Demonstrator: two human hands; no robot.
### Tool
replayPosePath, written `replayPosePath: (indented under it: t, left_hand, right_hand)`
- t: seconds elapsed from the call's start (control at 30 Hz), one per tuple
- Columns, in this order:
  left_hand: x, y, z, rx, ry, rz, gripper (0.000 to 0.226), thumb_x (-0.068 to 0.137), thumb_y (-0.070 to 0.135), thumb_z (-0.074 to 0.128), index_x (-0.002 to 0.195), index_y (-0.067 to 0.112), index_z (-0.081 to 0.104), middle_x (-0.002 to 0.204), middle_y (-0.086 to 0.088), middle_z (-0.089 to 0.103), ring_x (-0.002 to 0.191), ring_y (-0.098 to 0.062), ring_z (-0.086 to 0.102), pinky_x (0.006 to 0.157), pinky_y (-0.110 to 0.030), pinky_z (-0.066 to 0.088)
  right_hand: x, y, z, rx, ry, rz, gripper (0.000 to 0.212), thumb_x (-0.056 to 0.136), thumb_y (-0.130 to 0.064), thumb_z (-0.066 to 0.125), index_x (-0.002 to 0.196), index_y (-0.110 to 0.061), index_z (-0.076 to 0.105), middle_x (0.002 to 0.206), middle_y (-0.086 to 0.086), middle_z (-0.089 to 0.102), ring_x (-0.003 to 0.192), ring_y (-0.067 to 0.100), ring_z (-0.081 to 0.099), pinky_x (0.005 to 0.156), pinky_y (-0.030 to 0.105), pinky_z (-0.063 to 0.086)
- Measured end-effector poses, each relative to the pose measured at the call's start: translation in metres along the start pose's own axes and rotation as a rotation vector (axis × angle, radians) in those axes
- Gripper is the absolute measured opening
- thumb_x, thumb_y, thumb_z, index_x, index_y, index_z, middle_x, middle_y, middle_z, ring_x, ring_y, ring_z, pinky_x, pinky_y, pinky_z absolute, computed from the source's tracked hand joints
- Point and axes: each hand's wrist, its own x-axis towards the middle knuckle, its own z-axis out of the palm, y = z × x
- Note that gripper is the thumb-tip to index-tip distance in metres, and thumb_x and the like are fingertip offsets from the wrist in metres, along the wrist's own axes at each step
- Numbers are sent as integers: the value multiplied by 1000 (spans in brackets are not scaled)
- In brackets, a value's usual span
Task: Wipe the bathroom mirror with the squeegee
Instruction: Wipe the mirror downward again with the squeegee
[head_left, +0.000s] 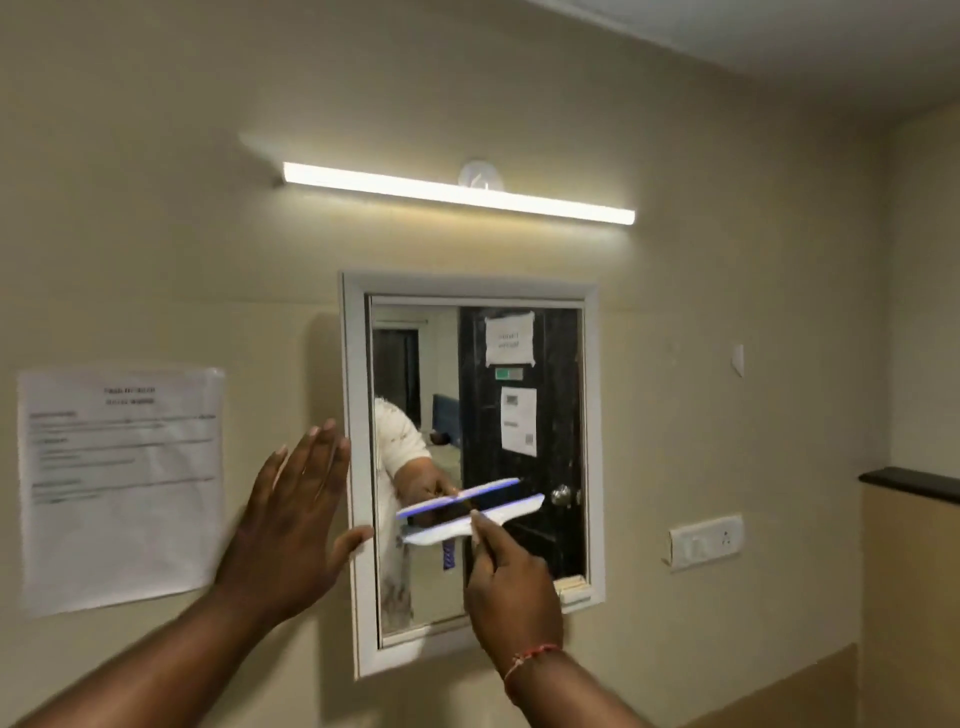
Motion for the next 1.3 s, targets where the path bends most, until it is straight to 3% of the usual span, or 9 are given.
replayPosePath:
  t: [0.1, 0.17, 0.33, 0.53, 0.73, 0.83, 0.93, 1.2, 1.3]
  left_hand:
    - [56, -12, -27, -18, 30, -51, 85, 108, 60, 34, 179, 16, 16, 188, -8, 9, 175, -29, 10, 140, -53, 15]
    - [91, -25, -43, -39, 39, -77, 80, 110, 55, 31, 179, 20, 14, 189, -4, 6, 175, -26, 6, 140, -51, 12]
    - [162, -50, -65, -28, 20, -76, 74, 117, 53, 21, 178, 23, -9, 186, 1, -19, 174, -20, -12, 139, -39, -3]
    - [185, -33, -71, -111, 88, -145, 69, 118, 48, 42, 176, 15, 26, 183, -12, 29, 171, -29, 27, 138, -43, 21]
    - [188, -21, -52, -177, 204, -241, 63, 117, 42, 51, 171, 13, 40, 176, -13, 44, 164, -35, 39, 134, -52, 34]
    - [190, -21, -42, -209, 279, -263, 61, 115, 41, 56, 168, 14, 43, 172, -14, 48, 157, -37, 45, 126, -54, 43]
    - [194, -21, -30, -238, 352, -298, 61, 115, 43, 54, 168, 18, 40, 174, -10, 45, 156, -36, 44, 123, -54, 44]
    - [189, -19, -9, -236, 339, -290, 64, 120, 38, 41, 178, 19, 22, 185, -5, 26, 164, -35, 33, 130, -53, 39]
    - [181, -12, -7, -289, 342, -268, 66, 121, 28, 38, 180, 19, 9, 189, -4, 9, 173, -33, 19, 137, -50, 29]
  right_hand:
    - [45, -41, -37, 121, 68, -100, 35, 111, -49, 48, 144, -54, 58, 87, -11, 77, 70, 9, 72, 60, 28, 62]
    - [77, -71, -60, 142, 117, -174, 36, 112, -45, 49, 146, -46, 60, 91, -8, 77, 68, 8, 70, 54, 19, 56]
    - [146, -132, -101, 182, 181, -253, 35, 113, -39, 51, 144, -36, 65, 116, -7, 80, 89, 18, 76, 80, 41, 67]
    - [187, -149, -103, 128, 240, -291, 32, 113, -31, 54, 142, -33, 68, 127, -5, 78, 98, 15, 76, 86, 39, 67]
    - [202, -140, -87, 148, 274, -323, 32, 114, -29, 54, 142, -33, 68, 128, -6, 76, 92, 2, 69, 77, 20, 59]
    - [204, -137, -84, 133, 299, -351, 33, 113, -30, 55, 144, -32, 67, 130, -7, 76, 96, 8, 75, 79, 26, 65]
    - [206, -140, -82, 130, 302, -359, 34, 113, -31, 55, 145, -32, 66, 135, -7, 75, 105, 13, 76, 88, 34, 66]
    - [206, -133, -76, 119, 348, -369, 35, 112, -30, 56, 146, -30, 66, 139, -8, 73, 115, 11, 73, 91, 24, 61]
    - [205, -125, -72, 106, 341, -326, 36, 111, -30, 58, 146, -31, 66, 134, -11, 76, 101, 0, 69, 74, 8, 52]
